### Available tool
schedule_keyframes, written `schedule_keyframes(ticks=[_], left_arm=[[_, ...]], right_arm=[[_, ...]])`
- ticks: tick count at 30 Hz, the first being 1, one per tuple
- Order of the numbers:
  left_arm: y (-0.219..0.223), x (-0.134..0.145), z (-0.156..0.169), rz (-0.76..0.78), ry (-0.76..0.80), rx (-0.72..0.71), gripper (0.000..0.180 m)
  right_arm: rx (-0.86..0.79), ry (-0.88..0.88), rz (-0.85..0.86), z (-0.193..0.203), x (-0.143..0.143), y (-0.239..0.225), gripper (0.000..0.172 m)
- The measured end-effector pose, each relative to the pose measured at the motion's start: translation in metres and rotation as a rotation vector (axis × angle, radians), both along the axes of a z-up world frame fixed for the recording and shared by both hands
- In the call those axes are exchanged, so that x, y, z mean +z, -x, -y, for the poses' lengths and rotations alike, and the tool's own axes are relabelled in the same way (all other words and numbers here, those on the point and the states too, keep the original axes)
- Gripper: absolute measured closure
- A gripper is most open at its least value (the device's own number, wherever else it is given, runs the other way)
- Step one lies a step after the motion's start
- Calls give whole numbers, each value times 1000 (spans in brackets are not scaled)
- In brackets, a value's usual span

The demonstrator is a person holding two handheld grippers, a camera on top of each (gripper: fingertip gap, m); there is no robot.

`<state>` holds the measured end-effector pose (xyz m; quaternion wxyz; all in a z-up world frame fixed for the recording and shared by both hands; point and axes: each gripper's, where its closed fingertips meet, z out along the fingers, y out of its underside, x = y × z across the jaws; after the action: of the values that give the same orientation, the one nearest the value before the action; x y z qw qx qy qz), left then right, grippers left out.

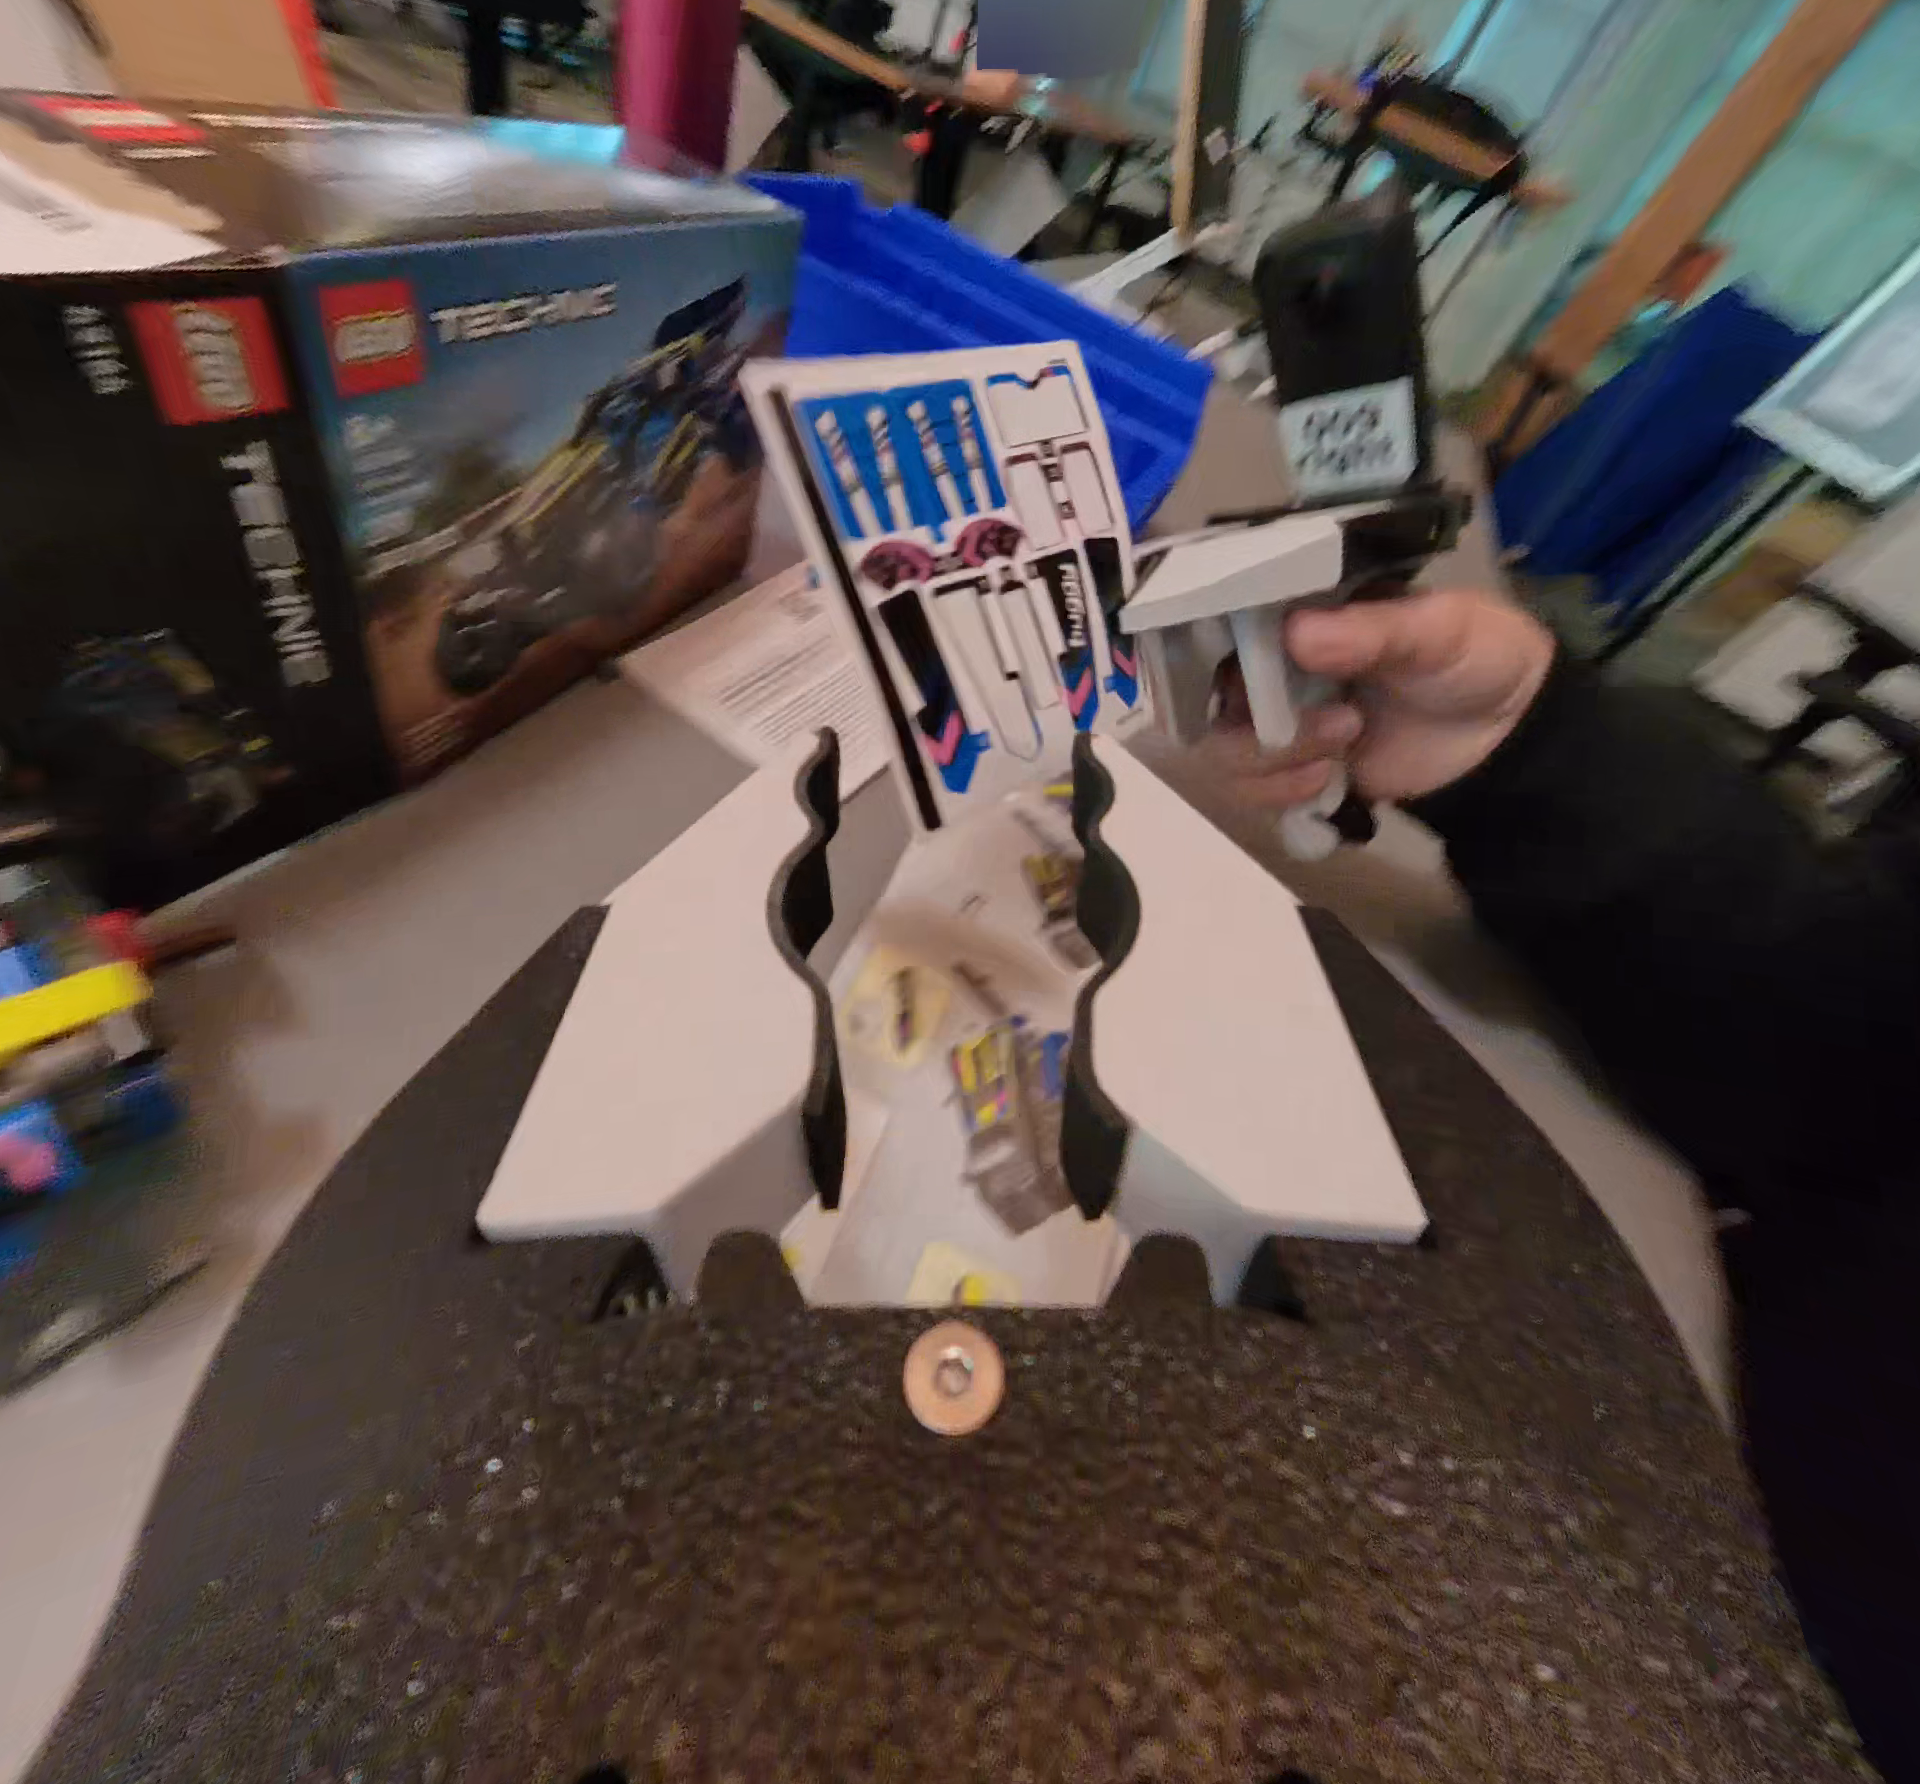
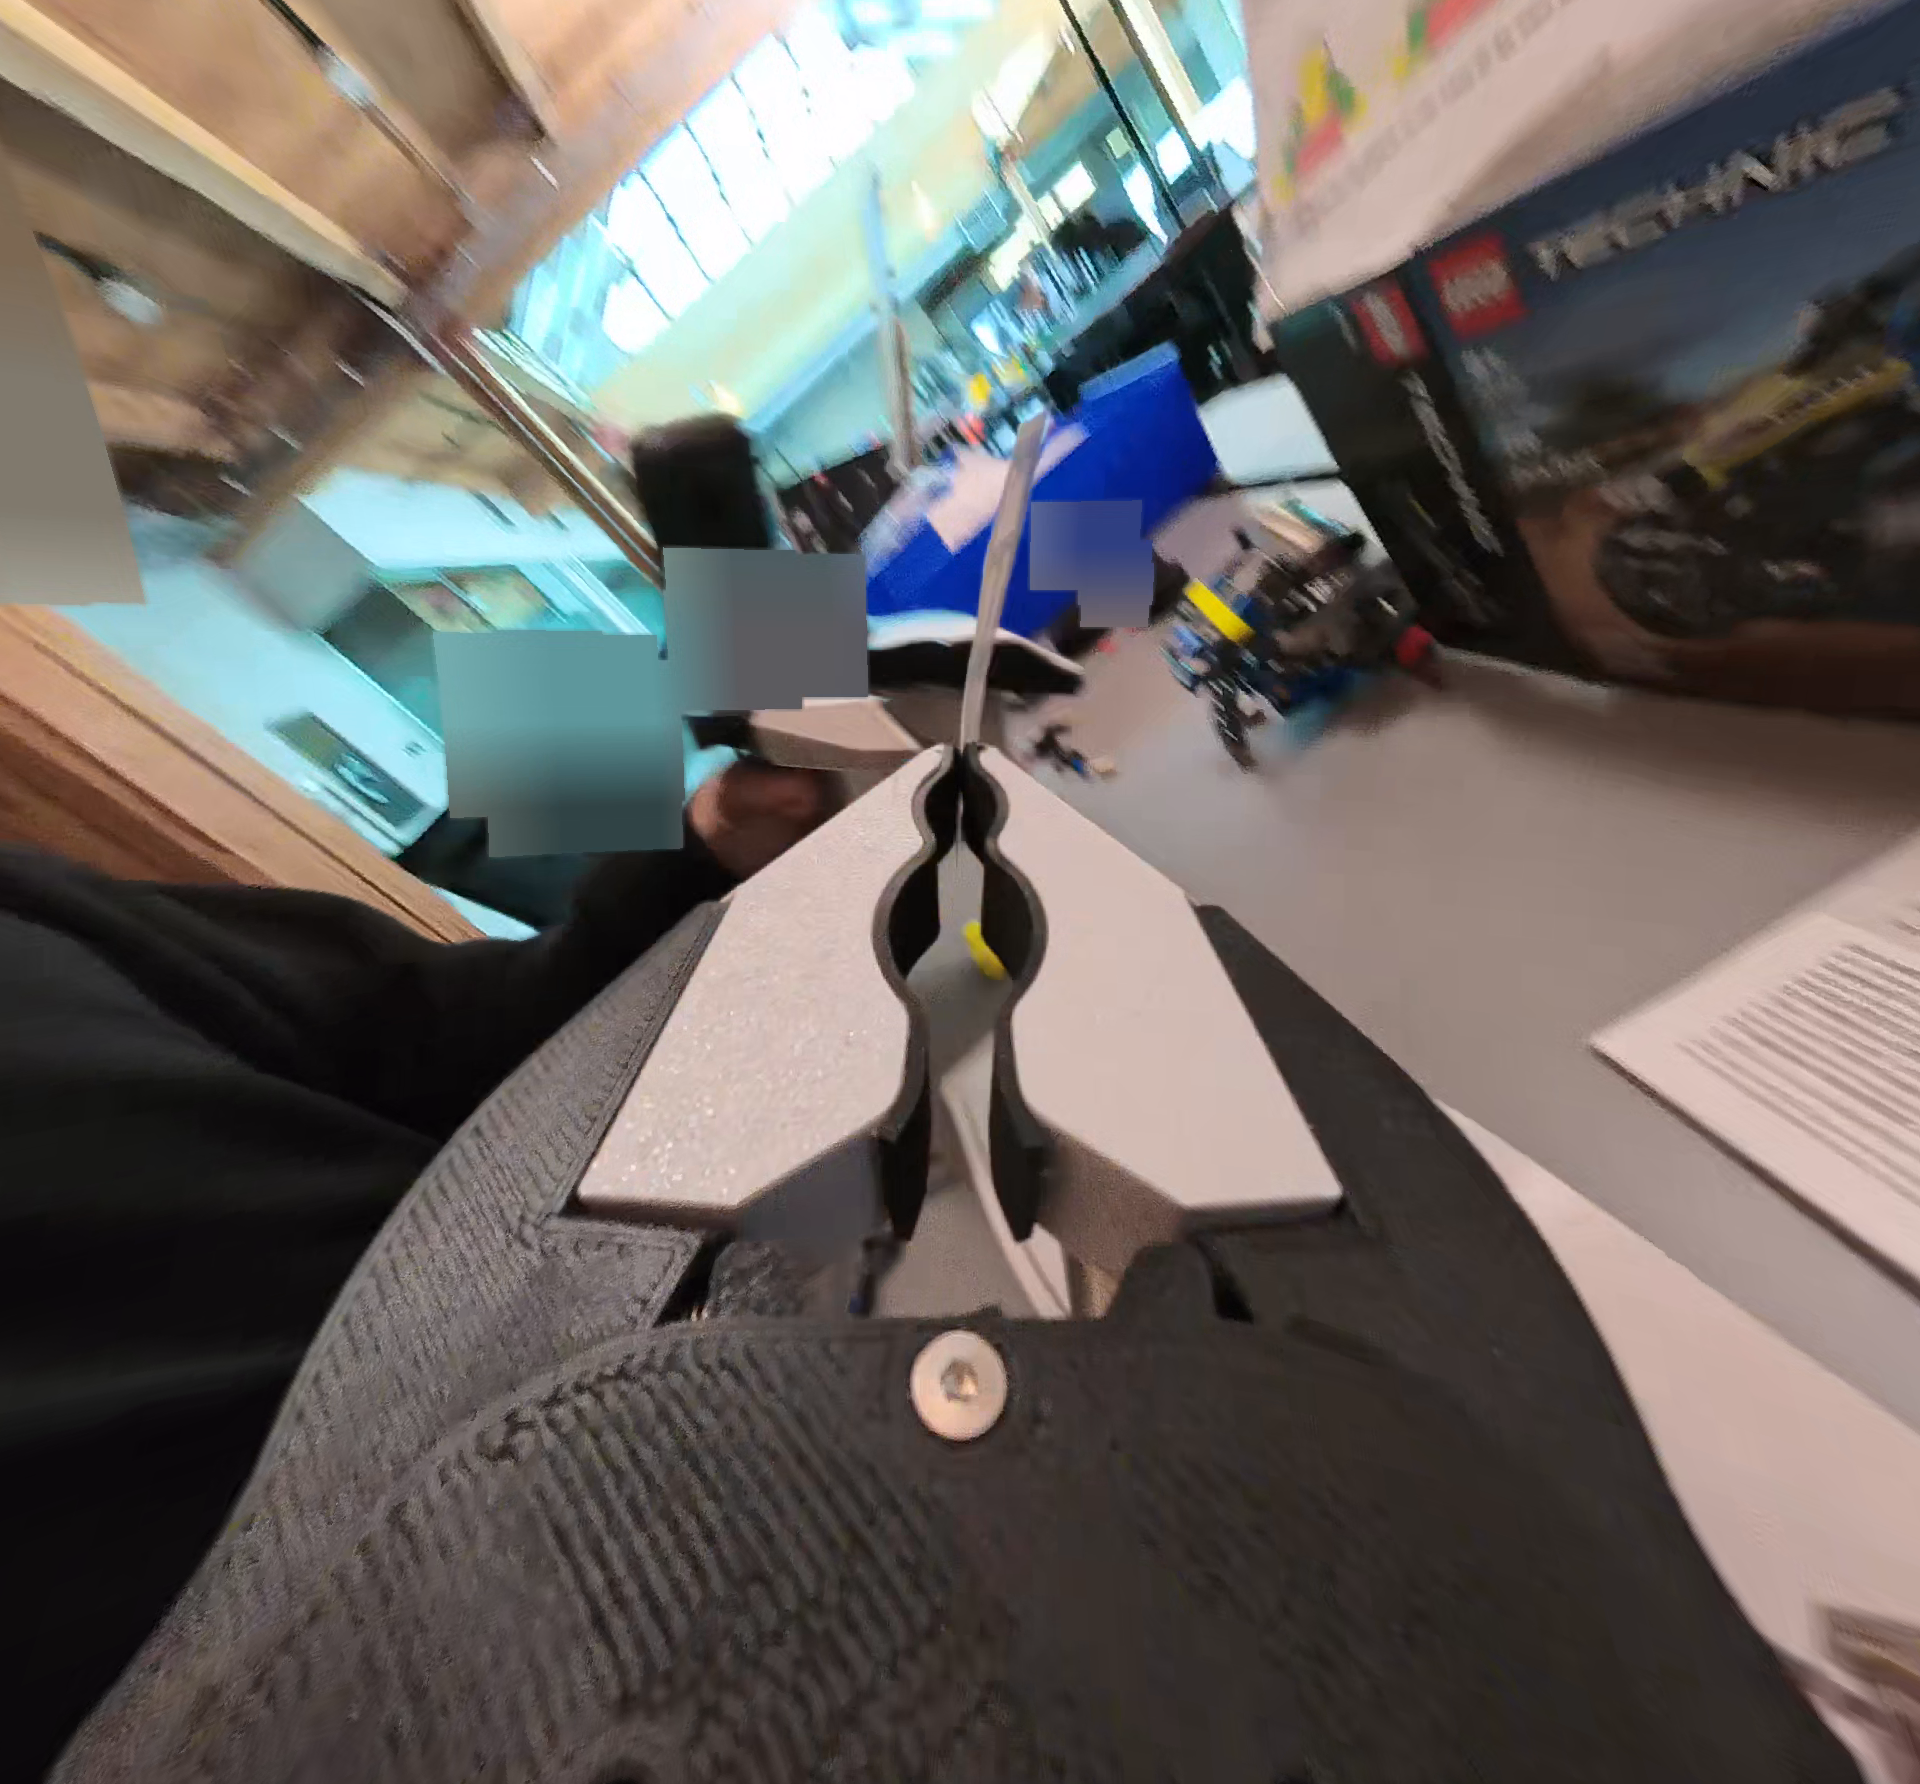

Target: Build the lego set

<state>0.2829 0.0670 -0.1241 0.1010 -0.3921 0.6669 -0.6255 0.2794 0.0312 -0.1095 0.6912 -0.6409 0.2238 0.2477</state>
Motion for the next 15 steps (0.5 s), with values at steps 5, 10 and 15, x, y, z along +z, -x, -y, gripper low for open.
schedule_keyframes(ticks=[5,10,15], left_arm=[[22,40,35,-119,362,-307,180],[52,34,44,-268,263,-561,180],[88,6,48,-535,4,-817,180]], right_arm=[[-23,-58,61,15,19,22,172],[59,176,229,44,-7,34,120],[313,153,162,45,-2,63,146]])
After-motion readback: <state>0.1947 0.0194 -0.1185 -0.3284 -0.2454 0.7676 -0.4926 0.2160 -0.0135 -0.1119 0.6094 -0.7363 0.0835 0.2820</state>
